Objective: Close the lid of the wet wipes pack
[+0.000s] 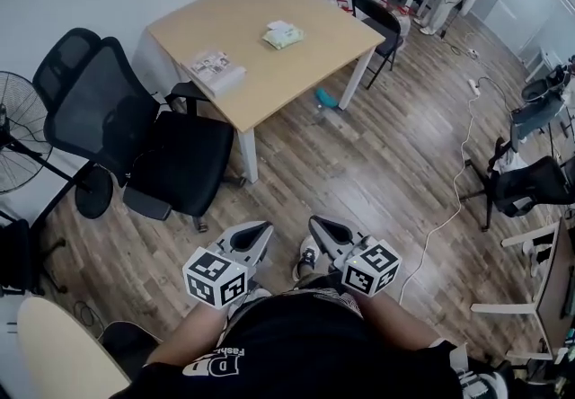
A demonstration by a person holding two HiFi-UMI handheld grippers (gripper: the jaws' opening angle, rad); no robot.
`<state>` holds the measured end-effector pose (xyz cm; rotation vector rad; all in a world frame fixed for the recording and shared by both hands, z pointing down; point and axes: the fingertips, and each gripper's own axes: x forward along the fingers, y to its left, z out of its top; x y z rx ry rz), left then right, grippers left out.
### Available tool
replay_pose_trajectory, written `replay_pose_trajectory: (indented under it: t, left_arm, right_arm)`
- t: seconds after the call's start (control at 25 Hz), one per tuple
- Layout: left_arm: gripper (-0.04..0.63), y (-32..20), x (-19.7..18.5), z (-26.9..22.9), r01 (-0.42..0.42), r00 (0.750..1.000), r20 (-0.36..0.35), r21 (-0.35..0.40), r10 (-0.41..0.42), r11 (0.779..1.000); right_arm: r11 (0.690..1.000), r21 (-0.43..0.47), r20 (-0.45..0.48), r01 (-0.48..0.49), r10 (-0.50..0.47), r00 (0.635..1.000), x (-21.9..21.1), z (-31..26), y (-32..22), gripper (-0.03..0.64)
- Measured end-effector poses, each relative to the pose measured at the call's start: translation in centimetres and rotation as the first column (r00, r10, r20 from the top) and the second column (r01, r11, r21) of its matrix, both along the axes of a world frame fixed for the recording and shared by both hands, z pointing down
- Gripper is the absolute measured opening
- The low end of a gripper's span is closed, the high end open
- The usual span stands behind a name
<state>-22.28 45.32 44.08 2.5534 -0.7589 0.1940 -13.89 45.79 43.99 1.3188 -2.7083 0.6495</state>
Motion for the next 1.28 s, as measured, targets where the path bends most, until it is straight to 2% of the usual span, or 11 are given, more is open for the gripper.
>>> replay_pose_trajectory:
  t: [0.16,0.32,0.76,1.28]
  left_arm:
    - [0.018,-3.9,0.1,-0.2,0.044,0.999,0.012,0.008,-0.044,0.999]
    - [0.018,-8.0,2.0,-1.0,0.062,0.998,0.016,0.036,-0.063,0.997]
    - [0.018,-15.8,10.4,-1.0,0.017,0.999,0.030,0.041,-0.019,0.999]
    - [0.018,-20.4,20.0,-1.7,-0.031,0.998,0.049,0.059,0.028,0.998]
  right_arm:
    - [0.999,0.024,-0.002,0.046,-0.046,0.999,0.3,-0.7,-4.1,0.000]
    - [0.997,0.042,-0.016,0.064,-0.063,0.998,2.3,-1.4,-8.1,0.000]
    - [0.999,0.019,-0.004,0.047,-0.047,0.999,9.7,-1.0,-15.2,0.000]
    - [1.000,0.023,0.018,-0.006,0.006,1.000,19.0,-0.9,-19.0,0.000]
